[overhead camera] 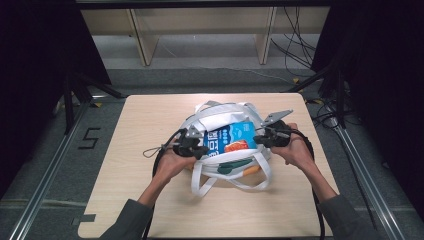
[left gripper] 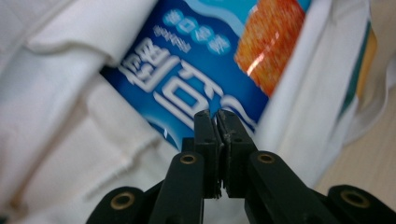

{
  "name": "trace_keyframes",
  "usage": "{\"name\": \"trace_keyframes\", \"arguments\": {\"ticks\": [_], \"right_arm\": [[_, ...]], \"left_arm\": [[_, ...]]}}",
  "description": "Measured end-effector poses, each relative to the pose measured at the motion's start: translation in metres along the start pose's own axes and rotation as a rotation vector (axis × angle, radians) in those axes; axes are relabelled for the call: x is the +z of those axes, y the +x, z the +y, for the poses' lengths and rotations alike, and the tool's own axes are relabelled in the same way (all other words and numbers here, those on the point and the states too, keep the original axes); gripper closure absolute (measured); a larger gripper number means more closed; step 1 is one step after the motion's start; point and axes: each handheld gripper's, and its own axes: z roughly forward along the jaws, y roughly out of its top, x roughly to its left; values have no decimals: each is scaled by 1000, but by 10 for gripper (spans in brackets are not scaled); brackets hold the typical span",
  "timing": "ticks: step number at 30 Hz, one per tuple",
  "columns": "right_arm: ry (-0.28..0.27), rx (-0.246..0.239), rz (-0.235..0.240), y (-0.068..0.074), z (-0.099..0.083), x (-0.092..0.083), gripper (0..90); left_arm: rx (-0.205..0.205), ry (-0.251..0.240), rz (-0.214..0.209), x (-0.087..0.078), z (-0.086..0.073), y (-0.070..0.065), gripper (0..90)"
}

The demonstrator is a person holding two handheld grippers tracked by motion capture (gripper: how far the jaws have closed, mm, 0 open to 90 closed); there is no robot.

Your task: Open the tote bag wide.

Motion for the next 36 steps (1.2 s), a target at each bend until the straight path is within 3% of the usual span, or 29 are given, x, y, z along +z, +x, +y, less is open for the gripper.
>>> {"name": "trace_keyframes", "arguments": {"ticks": [2, 5, 6, 7, 8, 9, 10, 12, 13, 14, 17, 18, 20, 22, 23, 24, 27, 29, 30, 32, 34, 36], "right_arm": [[0, -4, -2, 4, 0, 5, 900], [10, -6, -7, 4, -2, 7, 900], [15, -3, -2, 4, -3, 8, 900], [25, -8, -1, 2, -4, 7, 900], [29, -2, 7, 1, -5, 6, 900], [19, 2, -2, 1, -7, 8, 900], [22, 10, -2, 1, -8, 8, 900], [22, -2, 17, 0, -10, 10, 900], [20, -9, 15, 0, -10, 10, 900], [15, -16, 13, -1, -10, 11, 900], [7, -21, 21, 0, -9, 9, 900], [5, -19, 21, 1, -9, 7, 900], [1, -22, 26, 2, -9, 5, 900], [13, -18, 26, 5, -10, 2, 900], [19, -40, 35, 3, -11, 2, 900], [17, -26, 33, 5, -12, 4, 900], [22, -16, 43, 7, -16, 6, 900], [40, 2, 39, 11, -20, 10, 900], [49, 23, 14, 13, -22, 14, 900], [59, 8, 36, 13, -26, 17, 900], [69, -11, 23, 12, -26, 17, 900], [44, 16, 10, 14, -24, 14, 900]], "left_arm": [[2, 47, 16, 9, 8, 9, 866], [9, 138, 100, 25, 6, 20, 881], [58, 190, 154, 27, 4, 21, 889], [78, 211, 175, 26, 1, 25, 891], [57, 203, 177, 24, -1, 31, 891], [12, 214, 176, 18, 0, 40, 892], [-11, 196, 202, 16, -1, 44, 893], [31, 218, 228, 19, 0, 38, 893], [72, 215, 225, 19, 2, 36, 891], [49, 198, 214, 20, 2, 33, 879], [62, 141, 207, 13, 3, 24, 844], [65, 112, 187, 9, 3, 18, 843], [40, 43, 95, 1, 1, 1, 835], [97, 62, 35, -1, -3, -17, 844], [91, 97, 13, 3, -11, -23, 847], [94, 114, -3, 6, -15, -23, 854], [117, 145, 51, 18, -30, -26, 881], [111, 141, 51, 21, -32, -25, 891], [111, 140, 48, 19, -31, -26, 890], [120, 130, 66, 18, -31, -29, 889], [108, 121, 54, 16, -31, -27, 888], [55, 55, 45, 12, -30, -24, 877]]}}
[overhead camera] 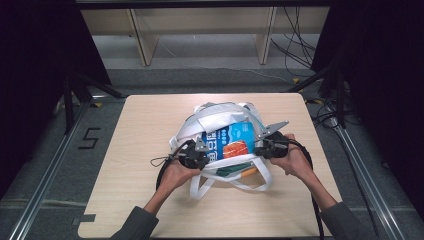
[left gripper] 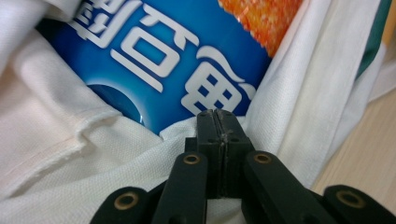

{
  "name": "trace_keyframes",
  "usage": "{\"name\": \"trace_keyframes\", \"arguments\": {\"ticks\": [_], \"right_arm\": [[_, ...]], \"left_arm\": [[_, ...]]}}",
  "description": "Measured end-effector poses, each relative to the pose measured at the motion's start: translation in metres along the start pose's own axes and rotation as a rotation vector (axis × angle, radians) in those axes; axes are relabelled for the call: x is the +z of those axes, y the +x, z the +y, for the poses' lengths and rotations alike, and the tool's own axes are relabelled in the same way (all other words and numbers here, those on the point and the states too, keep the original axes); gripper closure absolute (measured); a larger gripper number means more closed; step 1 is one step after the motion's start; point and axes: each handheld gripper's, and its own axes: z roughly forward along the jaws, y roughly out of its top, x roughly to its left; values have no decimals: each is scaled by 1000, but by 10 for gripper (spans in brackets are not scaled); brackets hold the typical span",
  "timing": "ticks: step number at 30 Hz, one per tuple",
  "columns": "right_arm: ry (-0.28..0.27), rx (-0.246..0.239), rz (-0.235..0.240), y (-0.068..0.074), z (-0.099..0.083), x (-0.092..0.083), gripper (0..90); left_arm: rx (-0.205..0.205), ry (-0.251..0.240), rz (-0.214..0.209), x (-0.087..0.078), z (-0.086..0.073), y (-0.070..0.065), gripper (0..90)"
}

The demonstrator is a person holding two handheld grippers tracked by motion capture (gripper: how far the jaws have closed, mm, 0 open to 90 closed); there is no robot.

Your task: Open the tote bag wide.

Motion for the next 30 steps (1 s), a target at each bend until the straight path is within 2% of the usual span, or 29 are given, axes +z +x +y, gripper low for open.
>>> {"name": "trace_keyframes", "arguments": {"ticks": [1, 2, 3, 4, 5, 6, 7, 8, 9, 11, 12, 13, 15, 17, 18, 19, 20, 22, 23, 24, 25, 26, 28, 29, 30], "right_arm": [[-11, 7, -2, 0, 1, -2, 900], [-31, -17, 21, -3, 2, -7, 900], [-58, -28, 17, -3, 2, -8, 900], [-64, -13, 28, 0, 2, -13, 900], [-73, -17, 15, 0, 3, -16, 900], [-76, -16, 22, 2, 2, -17, 900], [-77, -35, 31, 5, 2, -17, 900], [-58, -24, 29, 8, 0, -18, 900], [-56, -34, 39, 8, -1, -16, 900], [-68, -19, 21, 8, -6, -13, 900], [-57, -27, 48, 7, -8, -11, 900], [-45, -28, 41, 8, -9, -9, 900], [-26, -26, 42, 12, -12, -4, 900], [20, -14, 45, 15, -13, 0, 900], [4, -12, 30, 15, -13, 2, 900], [-8, -4, 44, 14, -13, 1, 900], [-33, -26, 64, 11, -12, 0, 900], [-68, -14, 54, 8, -11, -5, 900], [-94, -2, 71, 5, -8, -10, 900], [-120, 7, 66, 3, -7, -12, 900], [-139, 13, 48, 2, -4, -16, 900], [-148, 1, 22, -3, 1, -23, 900], [-171, 5, 1, -10, 8, -30, 900], [-183, 27, -9, -14, 12, -33, 900], [-200, 42, -34, -21, 17, -34, 900]], "left_arm": [[0, -26, 6, -6, 2, 0, 870], [-4, -40, 5, -10, 3, -1, 863], [-19, -82, -13, -14, 4, -4, 861], [-29, -108, -31, -18, 6, -7, 865], [-39, -129, -52, -20, 7, -11, 870], [-34, -140, -81, -22, 9, -15, 871], [-10, -137, -93, -23, 11, -22, 871], [15, -133, -101, -23, 12, -27, 870], [36, -118, -105, -20, 11, -33, 871], [52, -79, -102, -10, 5, -36, 879], [45, -60, -102, -3, 1, -37, 882], [47, -46, -103, 5, -3, -37, 883], [24, -39, -102, 12, -7, -39, 886], [26, -45, -96, 10, -6, -39, 886], [26, -56, -102, 6, -5, -37, 881], [15, -70, -105, 2, -4, -35, 869], [0, -97, -106, -6, -2, -31, 862], [-23, -134, -74, -20, 2, -19, 859], [-27, -151, -62, -26, 3, -12, 858], [-36, -173, -43, -33, 5, -4, 854], [-66, -195, -12, -41, 7, 6, 853], [-83, -211, 3, -47, 8, 16, 852], [-110, -228, 64, -55, 10, 33, 853], [-120, -213, 108, -57, 9, 46, 853], [-160, -218, 118, -55, 7, 56, 853]]}}
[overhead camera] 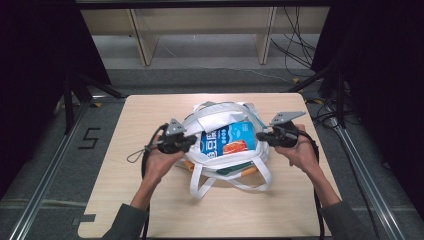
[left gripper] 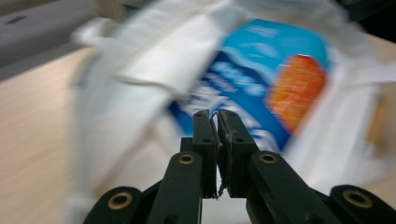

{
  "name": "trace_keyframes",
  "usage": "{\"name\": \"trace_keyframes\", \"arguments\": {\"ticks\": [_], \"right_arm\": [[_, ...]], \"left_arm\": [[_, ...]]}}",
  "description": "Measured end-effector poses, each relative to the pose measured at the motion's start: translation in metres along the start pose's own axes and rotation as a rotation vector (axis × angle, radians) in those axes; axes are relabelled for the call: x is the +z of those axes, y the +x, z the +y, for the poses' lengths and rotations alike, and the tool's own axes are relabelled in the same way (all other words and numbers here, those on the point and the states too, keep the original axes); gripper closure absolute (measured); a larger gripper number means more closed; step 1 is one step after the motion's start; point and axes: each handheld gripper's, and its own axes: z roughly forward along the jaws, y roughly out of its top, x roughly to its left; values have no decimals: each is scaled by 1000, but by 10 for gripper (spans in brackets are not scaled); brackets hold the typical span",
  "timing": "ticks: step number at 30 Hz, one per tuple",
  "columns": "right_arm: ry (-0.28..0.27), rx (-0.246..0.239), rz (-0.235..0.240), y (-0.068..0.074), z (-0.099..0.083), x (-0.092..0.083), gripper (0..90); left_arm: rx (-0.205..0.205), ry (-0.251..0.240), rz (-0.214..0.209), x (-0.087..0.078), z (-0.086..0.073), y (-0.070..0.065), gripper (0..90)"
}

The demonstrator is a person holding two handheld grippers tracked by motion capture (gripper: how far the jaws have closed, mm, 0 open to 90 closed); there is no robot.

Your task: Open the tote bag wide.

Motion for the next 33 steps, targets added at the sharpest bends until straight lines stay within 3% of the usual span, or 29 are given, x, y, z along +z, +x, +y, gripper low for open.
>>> {"name": "trace_keyframes", "arguments": {"ticks": [1, 3, 5, 7, 8, 10, 12, 14, 17, 19, 20, 25, 29, 31, 32, 33], "right_arm": [[4, -11, -31, -8, 3, 2, 900], [32, 5, -38, -17, 2, 10, 900], [69, 51, -58, -24, -4, 19, 900], [116, 74, -69, -35, -14, 29, 900], [158, 79, -93, -41, -21, 35, 900], [198, 105, -90, -49, -34, 43, 900], [227, 120, -99, -57, -48, 49, 900], [173, 150, -96, -56, -52, 43, 900], [108, 117, -85, -52, -43, 28, 900], [92, 115, -83, -47, -36, 20, 900], [93, 96, -76, -46, -34, 17, 900], [65, 116, -52, -40, -31, 11, 900], [57, 119, -53, -40, -32, 7, 900], [42, 125, -49, -40, -32, 4, 900], [28, 110, -50, -40, -33, 3, 900], [57, 99, -43, -39, -33, -1, 900]], "left_arm": [[-22, 10, 18, 4, -3, 8, 857], [-31, 65, 41, 12, -9, 20, 862], [-61, 82, 66, 22, -20, 31, 870], [-59, 103, 81, 27, -26, 38, 877], [-77, 92, 76, 29, -28, 39, 879], [-92, 85, 64, 29, -30, 43, 882], [-66, 97, 82, 29, -27, 40, 882], [-52, 99, 80, 27, -26, 38, 872], [-89, 72, 60, 24, -24, 38, 861], [-85, 61, 59, 21, -22, 36, 848], [-83, 56, 55, 19, -21, 34, 838], [-99, 11, 7, 11, -17, 26, 796], [-70, 1, -34, 3, -14, 16, 761], [-102, -27, -50, -1, -14, 11, 750], [-97, -30, -61, -3, -15, 10, 744], [-81, -26, -66, -6, -15, 8, 734]]}}
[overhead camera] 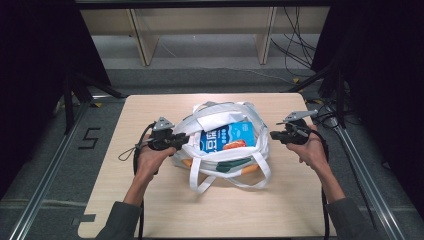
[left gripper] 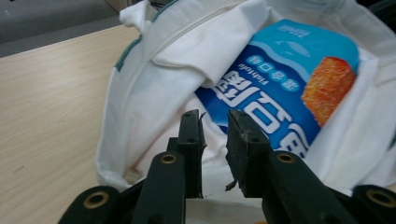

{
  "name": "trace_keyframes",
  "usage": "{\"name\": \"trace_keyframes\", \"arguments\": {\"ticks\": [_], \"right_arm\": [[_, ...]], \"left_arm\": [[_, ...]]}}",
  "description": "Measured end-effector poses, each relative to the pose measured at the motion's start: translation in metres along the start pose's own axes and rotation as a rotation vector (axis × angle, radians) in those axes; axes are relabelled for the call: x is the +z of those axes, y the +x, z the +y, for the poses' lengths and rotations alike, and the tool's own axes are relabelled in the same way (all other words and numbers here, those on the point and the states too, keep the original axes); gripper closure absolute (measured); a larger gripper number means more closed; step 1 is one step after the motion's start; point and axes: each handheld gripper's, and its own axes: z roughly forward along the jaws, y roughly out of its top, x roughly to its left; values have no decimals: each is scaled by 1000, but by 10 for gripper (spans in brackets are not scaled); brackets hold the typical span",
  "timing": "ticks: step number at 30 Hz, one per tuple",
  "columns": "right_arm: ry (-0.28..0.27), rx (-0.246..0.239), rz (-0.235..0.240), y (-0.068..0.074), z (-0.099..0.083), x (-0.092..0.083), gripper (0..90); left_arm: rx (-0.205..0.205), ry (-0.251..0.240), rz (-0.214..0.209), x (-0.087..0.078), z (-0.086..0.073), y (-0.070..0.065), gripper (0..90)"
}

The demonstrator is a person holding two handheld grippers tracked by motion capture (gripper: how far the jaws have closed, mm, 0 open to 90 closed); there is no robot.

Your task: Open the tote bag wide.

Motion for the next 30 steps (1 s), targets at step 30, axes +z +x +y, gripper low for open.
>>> {"name": "trace_keyframes", "arguments": {"ticks": [30], "right_arm": [[-28, 23, 19, 10, -23, -19, 811]], "left_arm": [[9, -40, -36, -31, -17, -13, 621]]}}
